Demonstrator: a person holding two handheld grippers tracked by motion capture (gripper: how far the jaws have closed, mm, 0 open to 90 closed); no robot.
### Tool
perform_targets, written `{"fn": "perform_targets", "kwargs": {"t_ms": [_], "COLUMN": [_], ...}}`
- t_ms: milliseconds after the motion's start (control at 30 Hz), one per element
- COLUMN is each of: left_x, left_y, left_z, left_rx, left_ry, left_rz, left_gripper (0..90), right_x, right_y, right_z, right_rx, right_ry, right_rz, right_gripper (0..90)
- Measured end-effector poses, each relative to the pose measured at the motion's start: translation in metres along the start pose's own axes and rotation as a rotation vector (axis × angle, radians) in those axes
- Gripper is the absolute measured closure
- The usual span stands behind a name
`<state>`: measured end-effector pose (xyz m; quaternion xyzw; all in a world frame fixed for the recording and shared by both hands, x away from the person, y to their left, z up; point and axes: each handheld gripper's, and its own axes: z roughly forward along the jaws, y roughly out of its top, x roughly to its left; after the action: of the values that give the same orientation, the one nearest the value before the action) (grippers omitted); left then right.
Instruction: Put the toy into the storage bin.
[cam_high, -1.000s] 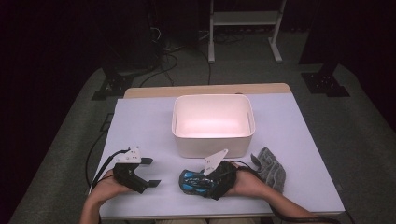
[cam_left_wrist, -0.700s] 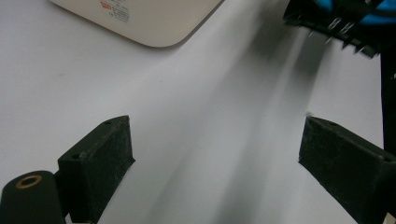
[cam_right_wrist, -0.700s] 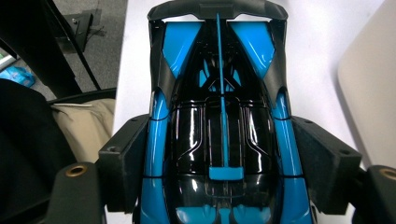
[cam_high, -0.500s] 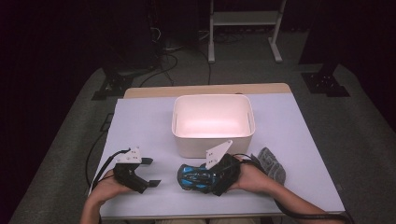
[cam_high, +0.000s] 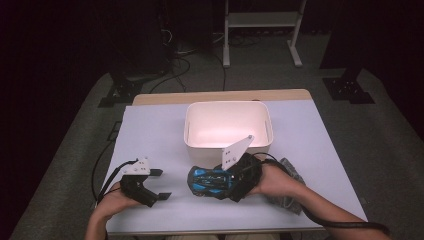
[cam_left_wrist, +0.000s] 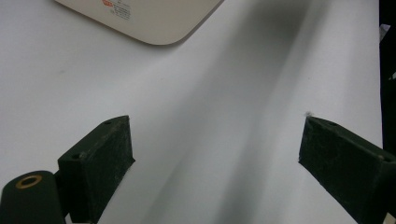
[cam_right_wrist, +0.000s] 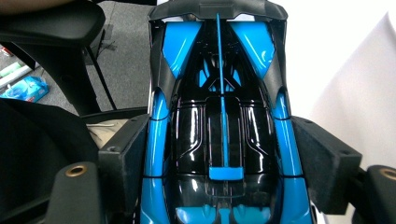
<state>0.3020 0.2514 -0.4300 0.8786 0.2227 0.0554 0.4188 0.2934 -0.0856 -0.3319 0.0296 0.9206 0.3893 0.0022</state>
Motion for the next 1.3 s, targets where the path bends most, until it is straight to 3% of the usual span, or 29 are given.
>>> {"fn": "perform_targets", "kwargs": {"t_ms": [467, 1100, 1300], "left_x": [0.0, -0.002, 0.0], "left_y": [-0.002, -0.005, -0.008], "left_z": [0.001, -0.002, -0.006], "left_rx": [-0.006, -0.01, -0.018], "left_ry": [-0.008, -0.011, -0.003], "left_rz": [-0.005, -0.013, -0.02], "left_gripper": [9.0, 9.0, 9.0], "right_x": [-0.01, -0.043, -0.06], "right_y": [0.03, 0.062, 0.068], "right_z": [-0.033, -0.06, -0.064], "right_rx": [-0.011, -0.002, 0.01], "right_ry": [-0.004, -0.041, -0.056], "right_rz": [-0.007, -0.012, -0.004], "right_gripper": [25.0, 25.0, 25.0]}}
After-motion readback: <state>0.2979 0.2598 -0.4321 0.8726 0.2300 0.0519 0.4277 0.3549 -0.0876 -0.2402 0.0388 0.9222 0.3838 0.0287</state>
